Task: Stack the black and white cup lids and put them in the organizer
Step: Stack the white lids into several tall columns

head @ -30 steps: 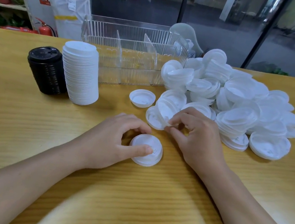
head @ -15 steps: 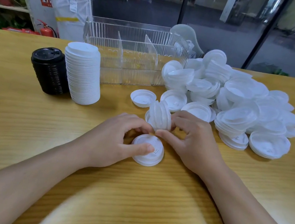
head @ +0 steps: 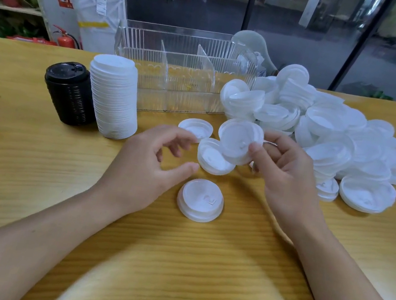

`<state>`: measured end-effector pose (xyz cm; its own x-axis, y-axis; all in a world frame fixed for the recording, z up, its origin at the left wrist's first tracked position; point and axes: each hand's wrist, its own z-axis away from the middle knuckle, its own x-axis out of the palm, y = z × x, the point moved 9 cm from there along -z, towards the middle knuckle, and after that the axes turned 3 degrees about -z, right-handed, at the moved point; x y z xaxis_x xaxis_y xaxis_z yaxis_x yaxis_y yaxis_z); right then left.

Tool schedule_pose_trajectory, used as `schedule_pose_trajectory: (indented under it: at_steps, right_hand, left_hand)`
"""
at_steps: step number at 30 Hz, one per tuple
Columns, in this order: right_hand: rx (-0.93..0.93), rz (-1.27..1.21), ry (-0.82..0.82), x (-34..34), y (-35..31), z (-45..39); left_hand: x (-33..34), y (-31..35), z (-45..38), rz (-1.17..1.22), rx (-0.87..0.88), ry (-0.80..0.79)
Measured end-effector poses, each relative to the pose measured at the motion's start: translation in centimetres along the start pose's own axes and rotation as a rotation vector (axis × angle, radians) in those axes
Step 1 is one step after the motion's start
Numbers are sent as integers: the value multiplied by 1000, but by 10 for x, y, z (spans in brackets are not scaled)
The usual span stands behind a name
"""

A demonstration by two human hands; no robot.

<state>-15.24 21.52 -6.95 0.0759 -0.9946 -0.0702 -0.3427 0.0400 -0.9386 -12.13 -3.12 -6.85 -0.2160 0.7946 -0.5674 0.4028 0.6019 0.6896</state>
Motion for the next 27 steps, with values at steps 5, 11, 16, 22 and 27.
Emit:
schedule_pose_trajectory:
  at_steps: [5,11,16,22,27]
  right_hand:
    - [205,-262,-265,29,21,3]
    - [262,-332,-368,42,23,8]
    - [278,-323,-404,44,23,10]
    - [199,-155,-350,38,23,8]
    - [-134,442,-131,19,11,8]
  left_hand:
    - [15,21,5,56,119,-160]
    - [19,20,6,100,120,-196]
    - [22,22,8,86,125,-227]
    - [15,21,6,60,131,-194]
    - [5,14,2,42,97,-173]
